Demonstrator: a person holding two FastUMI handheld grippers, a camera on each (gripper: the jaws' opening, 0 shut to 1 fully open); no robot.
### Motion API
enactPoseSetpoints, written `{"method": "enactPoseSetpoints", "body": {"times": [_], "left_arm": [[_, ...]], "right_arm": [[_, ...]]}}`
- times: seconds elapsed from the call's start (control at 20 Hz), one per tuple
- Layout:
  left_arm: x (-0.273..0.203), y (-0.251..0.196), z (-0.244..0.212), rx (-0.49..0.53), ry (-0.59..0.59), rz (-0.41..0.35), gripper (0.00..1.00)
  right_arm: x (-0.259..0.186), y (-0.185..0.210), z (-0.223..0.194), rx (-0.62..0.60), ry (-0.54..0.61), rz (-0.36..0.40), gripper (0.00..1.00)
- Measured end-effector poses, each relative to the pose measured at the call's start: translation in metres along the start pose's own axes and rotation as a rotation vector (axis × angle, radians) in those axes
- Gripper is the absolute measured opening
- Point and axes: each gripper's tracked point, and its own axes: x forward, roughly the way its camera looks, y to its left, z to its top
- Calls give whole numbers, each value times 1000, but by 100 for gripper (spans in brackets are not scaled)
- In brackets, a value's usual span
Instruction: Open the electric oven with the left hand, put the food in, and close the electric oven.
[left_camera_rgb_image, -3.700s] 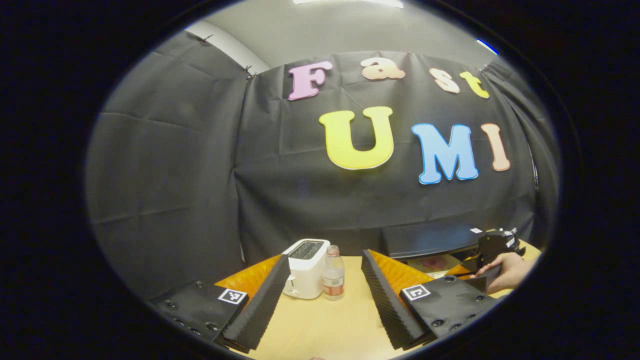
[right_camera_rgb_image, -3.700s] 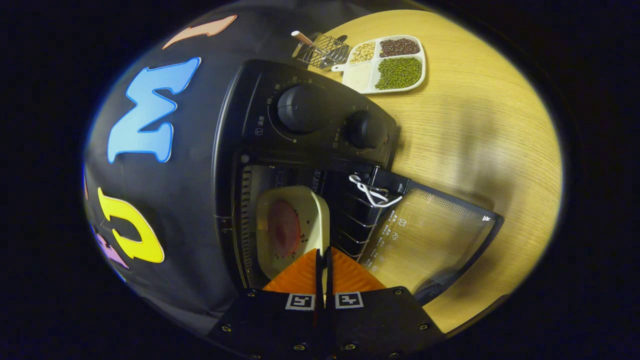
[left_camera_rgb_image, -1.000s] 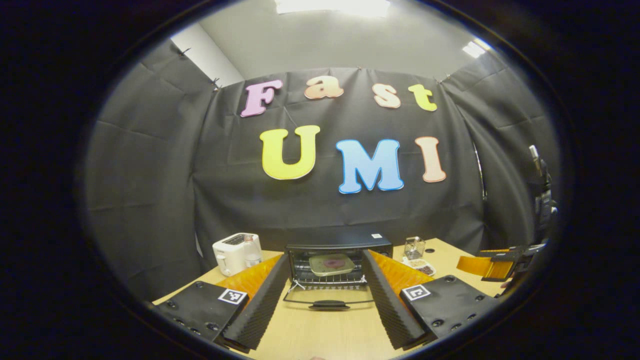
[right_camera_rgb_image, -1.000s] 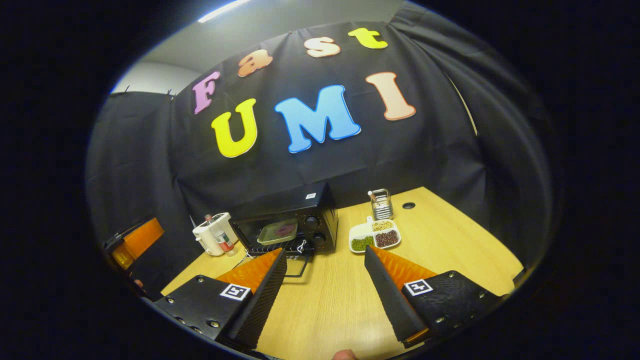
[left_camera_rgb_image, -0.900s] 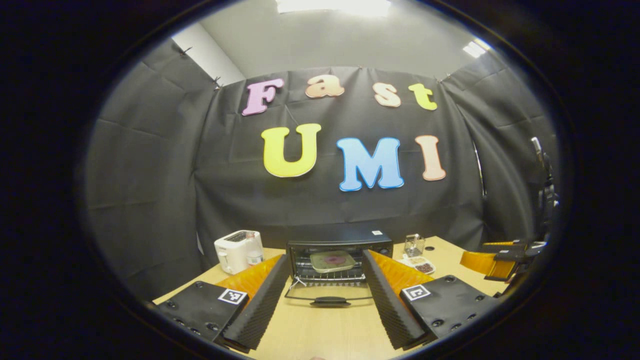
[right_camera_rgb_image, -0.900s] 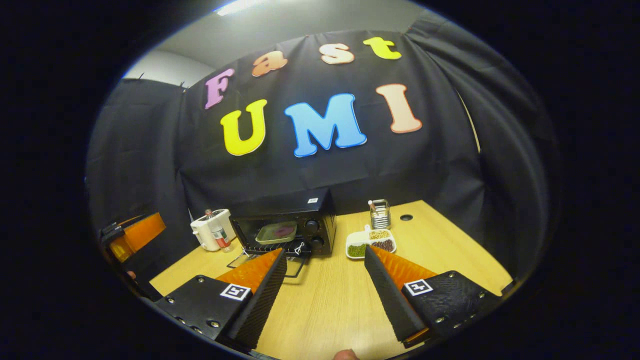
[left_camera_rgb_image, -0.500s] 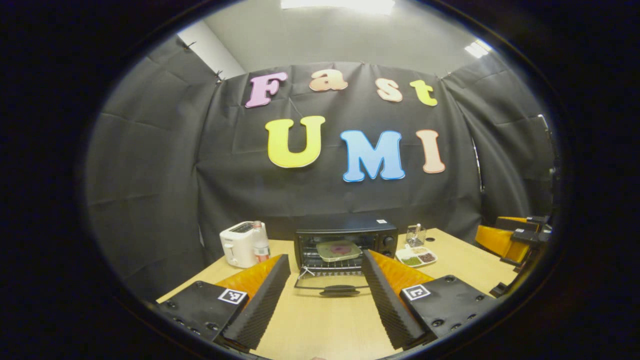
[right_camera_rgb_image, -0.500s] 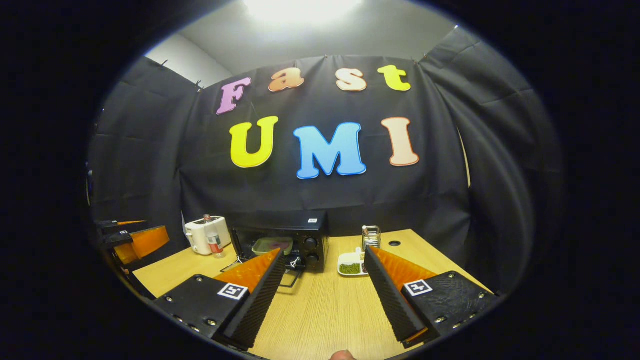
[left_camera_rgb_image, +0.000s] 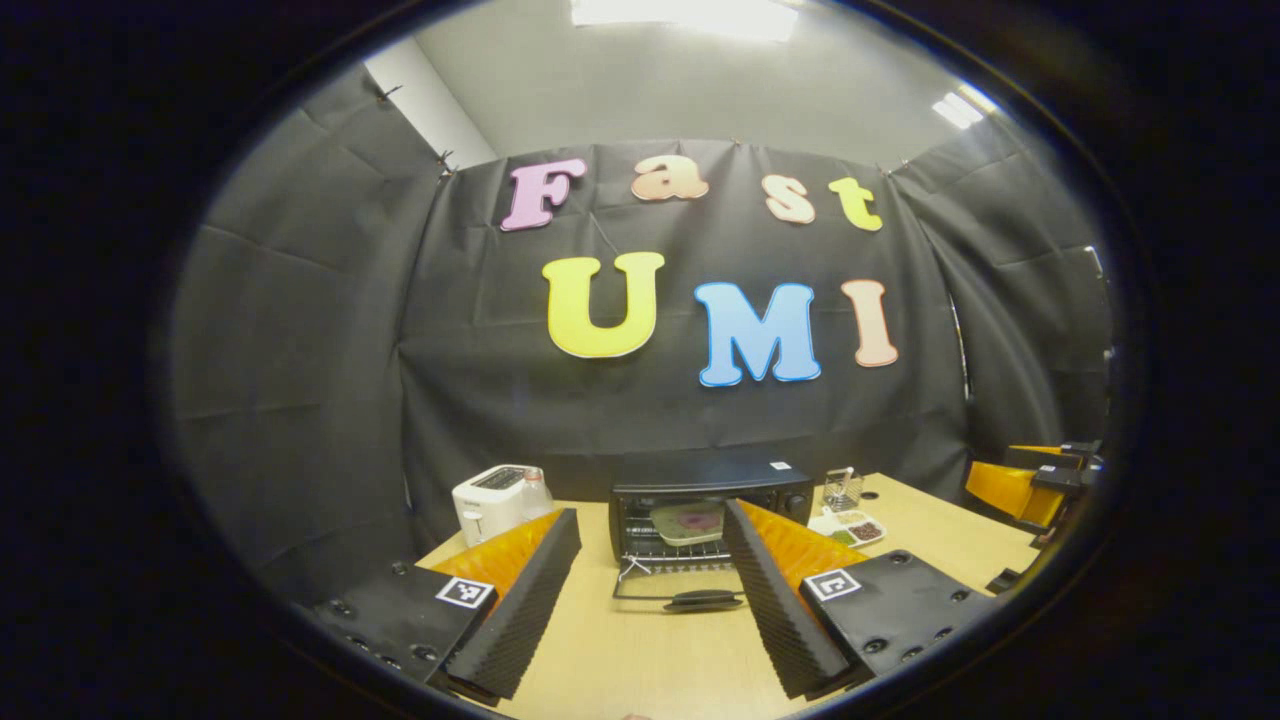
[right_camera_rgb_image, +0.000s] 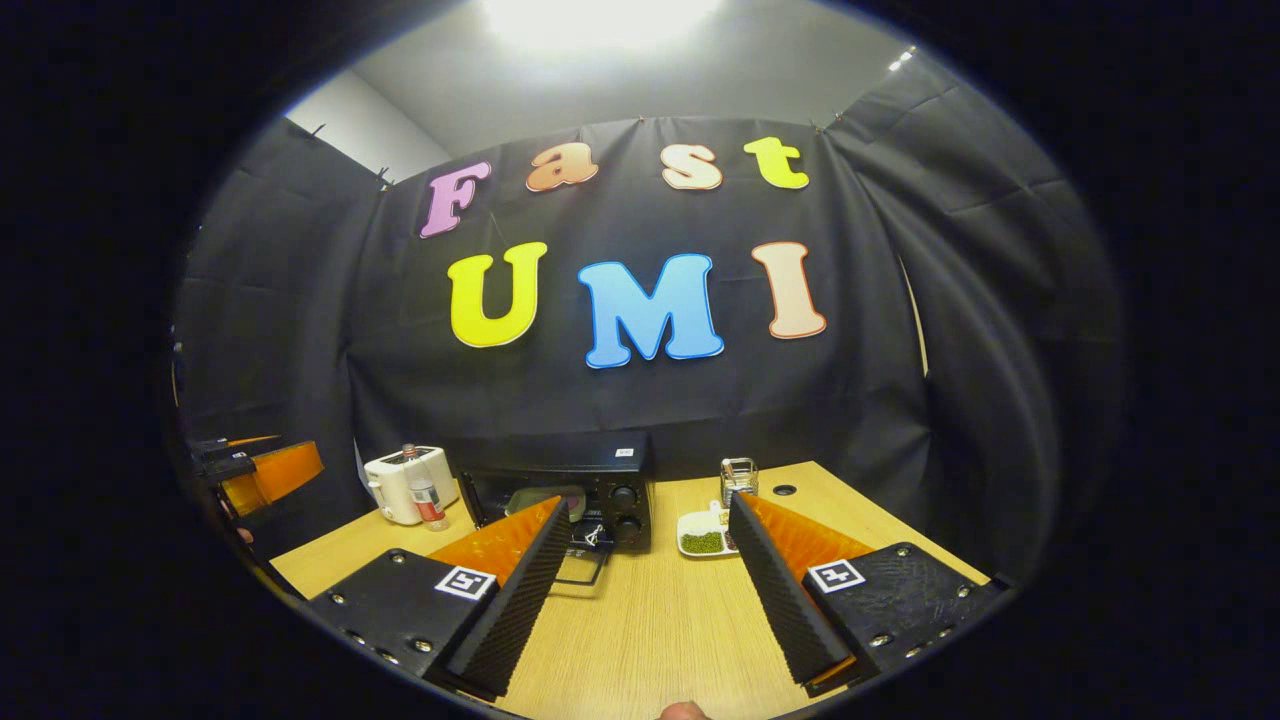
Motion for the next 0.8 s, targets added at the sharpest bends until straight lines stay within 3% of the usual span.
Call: {"method": "enactPoseSetpoints", "body": {"times": [0.3, 0.4, 0.45, 0.6, 0.8], "left_arm": [[0, 8, 1, -12, 0, 10, 100], [2, 8, -2, -11, -2, 7, 91], [6, 5, -10, -11, 11, -6, 96], [35, -5, -70, 0, 106, -19, 97], [82, -36, -170, -22, 335, -38, 97]], "right_arm": [[4, 4, 10, -33, -19, 6, 98], [5, 5, 10, -34, -16, 7, 98], [6, 5, 11, -30, -16, 7, 98], [3, 4, 18, -16, -24, 2, 98], [-10, -4, 29, -55, -38, 13, 98]]}}
